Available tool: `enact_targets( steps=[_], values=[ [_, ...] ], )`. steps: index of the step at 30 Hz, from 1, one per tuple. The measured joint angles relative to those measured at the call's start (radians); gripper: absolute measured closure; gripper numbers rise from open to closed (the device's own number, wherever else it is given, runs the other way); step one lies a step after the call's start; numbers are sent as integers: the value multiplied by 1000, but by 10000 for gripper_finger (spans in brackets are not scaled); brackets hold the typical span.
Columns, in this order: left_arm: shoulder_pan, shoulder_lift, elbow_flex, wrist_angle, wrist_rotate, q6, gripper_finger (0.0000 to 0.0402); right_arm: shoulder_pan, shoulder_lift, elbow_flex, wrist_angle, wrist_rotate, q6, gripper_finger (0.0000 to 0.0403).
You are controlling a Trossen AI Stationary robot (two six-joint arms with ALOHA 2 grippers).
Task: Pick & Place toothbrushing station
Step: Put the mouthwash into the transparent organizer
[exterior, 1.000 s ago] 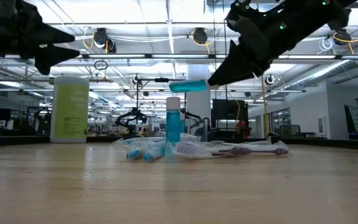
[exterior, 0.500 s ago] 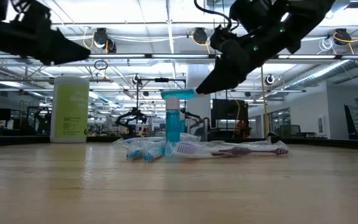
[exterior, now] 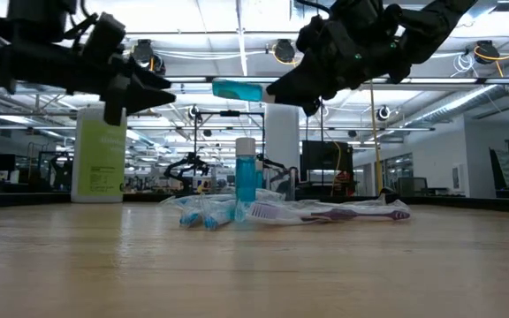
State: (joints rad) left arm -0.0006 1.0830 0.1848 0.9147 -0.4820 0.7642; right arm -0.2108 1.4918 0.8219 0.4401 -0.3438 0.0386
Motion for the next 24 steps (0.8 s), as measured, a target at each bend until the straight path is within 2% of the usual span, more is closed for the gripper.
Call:
enact_targets(
  steps=[4, 8, 13, 19, 24],
  values=[
    [-1, 116, 98, -2, 70, 6, 160, 1, 0, 0, 5, -2, 3, 317],
    [-14, 214, 192, -4, 73, 69, 160, 1, 0, 0, 5, -2, 27, 317],
    [-18, 300, 266, -91, 57, 122, 160, 0, 2, -3, -27, 0, 34, 316],
    [-22, 317, 287, -169, -19, -11, 161, 0, 2, -2, -37, 12, 58, 316],
    [-22, 315, 287, -239, -31, -175, 161, -3, 0, 2, -56, 102, 53, 316]
  ],
)
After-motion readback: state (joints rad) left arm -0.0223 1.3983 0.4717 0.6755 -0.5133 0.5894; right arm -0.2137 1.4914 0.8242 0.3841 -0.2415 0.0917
